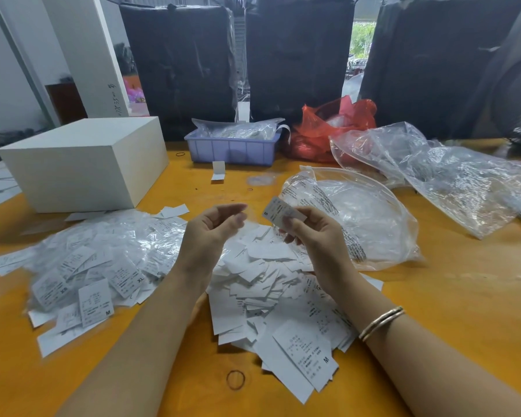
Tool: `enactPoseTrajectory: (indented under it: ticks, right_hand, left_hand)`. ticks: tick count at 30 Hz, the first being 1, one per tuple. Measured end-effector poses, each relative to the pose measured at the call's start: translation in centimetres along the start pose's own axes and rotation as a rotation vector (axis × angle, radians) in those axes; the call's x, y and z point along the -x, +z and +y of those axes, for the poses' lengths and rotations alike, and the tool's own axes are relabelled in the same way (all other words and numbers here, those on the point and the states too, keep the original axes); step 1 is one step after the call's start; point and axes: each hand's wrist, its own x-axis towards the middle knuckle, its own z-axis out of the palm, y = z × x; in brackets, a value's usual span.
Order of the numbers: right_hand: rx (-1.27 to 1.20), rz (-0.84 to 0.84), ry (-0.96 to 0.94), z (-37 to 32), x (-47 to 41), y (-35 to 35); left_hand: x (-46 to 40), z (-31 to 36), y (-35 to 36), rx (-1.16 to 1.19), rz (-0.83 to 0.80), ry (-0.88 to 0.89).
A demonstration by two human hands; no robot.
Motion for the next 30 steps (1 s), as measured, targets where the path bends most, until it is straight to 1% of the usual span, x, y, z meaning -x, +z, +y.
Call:
enactPoseTrajectory:
  ticks: [3, 7, 14, 18, 22, 28, 30]
  right_hand:
    - [-0.016, -0.014, -0.017, 0.07, -0.01, 0.18]
    - [0.031, -0.068, -0.061, 0.29, 0.03, 0.25]
    - [0.055, -0.016, -0.085, 0.40, -0.08, 0.08]
    - [0.064, -0.069, -0.073, 0.59, -0.05, 0.16]
    - [0.130, -0.101, -0.064, 0.76, -0.03, 0.25]
    - [0.270, -0.164, -0.100, 0.83, 0.16, 0.31]
    - [0.261, -0.152, -0.105, 0.68, 0.19, 0.36]
  left_hand:
    - [0.03, 0.07, 0.07, -0.005, -0.005, 0.003]
    - [0.04, 0.11, 0.14, -0.009, -0.009, 0.004]
    - [0.04, 0.22, 0.02, -0.004, -0.008, 0.007]
    - [0.03, 0.17, -0.02, -0.015, -0.011, 0.009]
    - [0.06, 0.13, -0.03, -0.025, -0.010, 0.014]
    - [0.14, 0.12, 0.03, -0.064, -0.031, 0.024]
    - [0.17, 0.15, 0.04, -0.066, -0.029, 0.027]
